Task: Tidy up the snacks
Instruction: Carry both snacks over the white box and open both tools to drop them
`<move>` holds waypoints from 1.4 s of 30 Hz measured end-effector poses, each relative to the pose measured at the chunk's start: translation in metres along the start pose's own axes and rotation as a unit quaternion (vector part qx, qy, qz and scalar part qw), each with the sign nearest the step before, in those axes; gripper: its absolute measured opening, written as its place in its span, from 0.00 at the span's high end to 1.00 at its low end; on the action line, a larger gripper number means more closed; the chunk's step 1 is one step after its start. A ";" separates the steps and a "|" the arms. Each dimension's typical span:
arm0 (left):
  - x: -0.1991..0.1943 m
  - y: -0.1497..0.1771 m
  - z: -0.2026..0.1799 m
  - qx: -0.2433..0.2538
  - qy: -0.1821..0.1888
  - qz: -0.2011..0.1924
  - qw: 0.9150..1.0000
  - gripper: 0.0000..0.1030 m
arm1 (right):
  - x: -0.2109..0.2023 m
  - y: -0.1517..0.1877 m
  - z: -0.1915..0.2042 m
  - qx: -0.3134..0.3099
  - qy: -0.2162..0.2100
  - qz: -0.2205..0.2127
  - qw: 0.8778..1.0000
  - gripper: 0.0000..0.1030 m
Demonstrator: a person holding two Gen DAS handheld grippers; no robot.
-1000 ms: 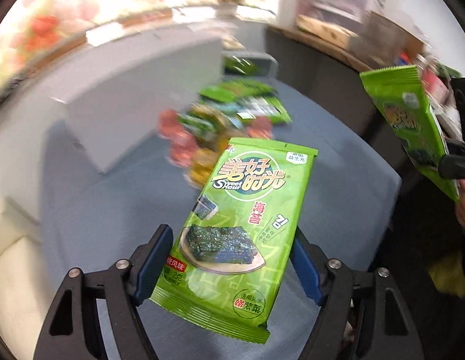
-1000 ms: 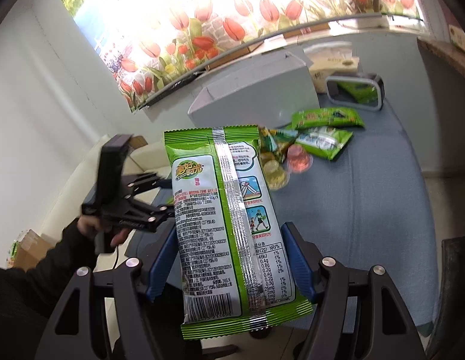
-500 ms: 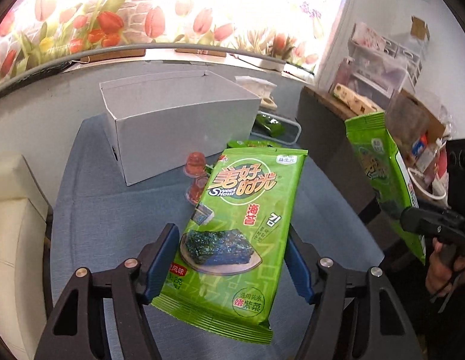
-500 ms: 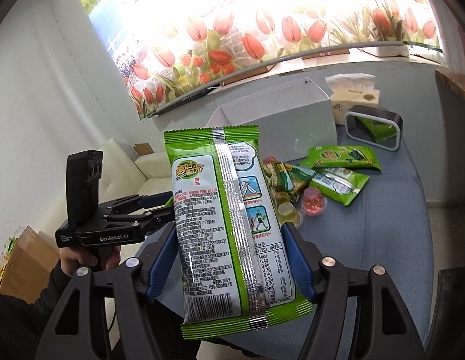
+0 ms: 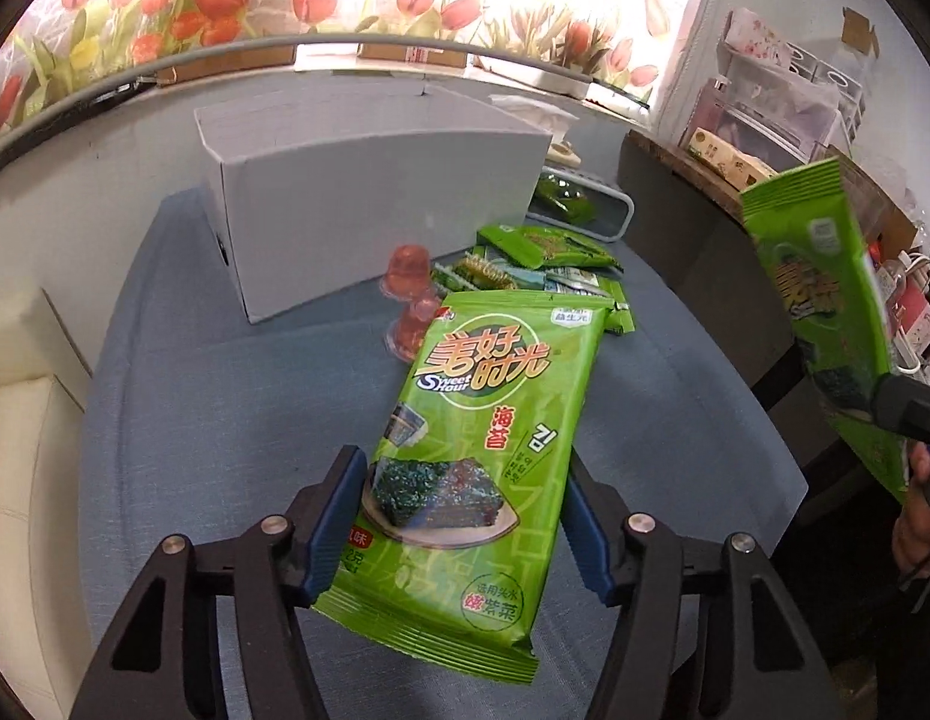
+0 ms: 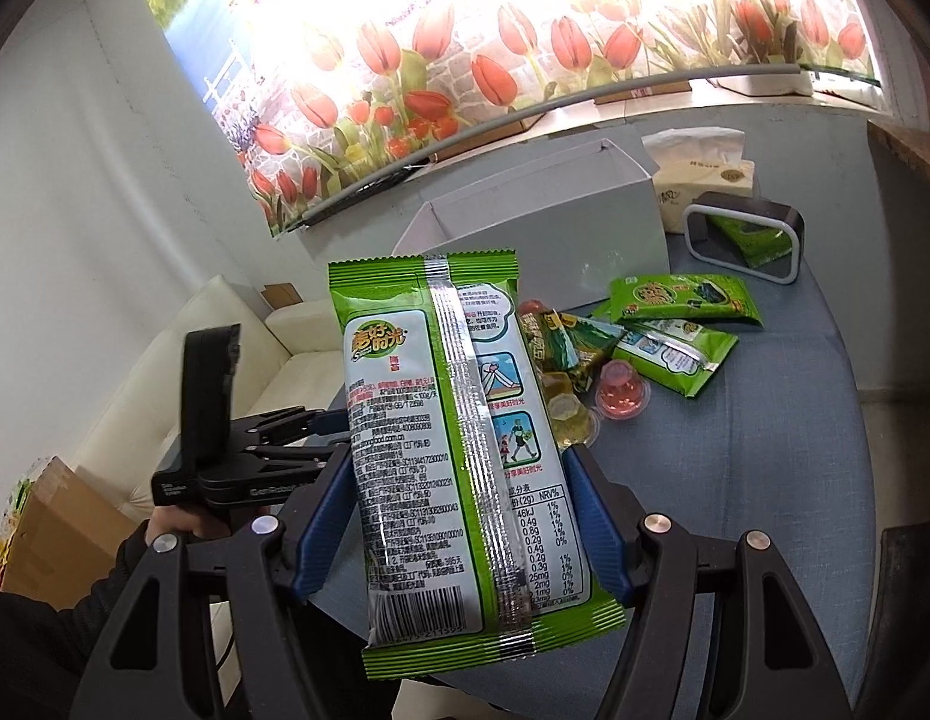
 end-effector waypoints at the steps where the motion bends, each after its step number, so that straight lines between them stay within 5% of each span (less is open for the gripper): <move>1: -0.001 -0.001 0.001 0.000 0.003 -0.004 1.000 0.35 | 0.000 -0.001 0.000 0.001 0.001 0.000 1.000 0.29; 8: -0.025 -0.036 -0.006 -0.004 -0.002 -0.046 0.999 0.35 | 0.003 -0.026 -0.002 -0.015 0.024 -0.015 0.999 0.29; 15: -0.046 -0.127 -0.011 -0.019 -0.013 -0.118 0.993 0.35 | 0.024 -0.113 -0.018 -0.061 0.064 -0.039 0.995 0.29; 25: 0.007 -0.234 0.021 -0.078 -0.058 -0.127 0.987 0.35 | 0.120 -0.218 -0.094 -0.056 0.132 0.001 0.990 0.29; 33: 0.055 -0.249 0.050 -0.082 -0.081 -0.091 0.989 0.24 | 0.186 -0.225 -0.116 -0.061 0.133 0.057 0.988 0.22; 34: 0.058 -0.249 0.053 -0.081 -0.091 -0.089 0.989 0.15 | 0.190 -0.224 -0.117 -0.062 0.134 0.063 0.987 0.12; 36: 0.057 -0.246 0.059 -0.079 -0.106 -0.103 0.986 0.00 | 0.194 -0.224 -0.119 -0.080 0.157 0.060 0.983 0.08; 38: 0.056 -0.245 0.065 -0.078 -0.110 -0.111 0.985 0.00 | 0.195 -0.222 -0.122 -0.078 0.158 0.064 0.982 0.00; 42: 0.059 -0.239 0.074 -0.094 -0.102 -0.084 0.987 0.00 | 0.182 -0.218 -0.127 -0.076 0.165 0.056 0.982 0.00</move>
Point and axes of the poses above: each gripper's, at about its wrist camera, not at the fingertips, and x roughly the way its jaws point, z to its left, y to its underside, the point moved 5 cm from there along x, roughly the way its jaws point, and after that the axes turned 15 degrees about -x, right-handed, at the moved point
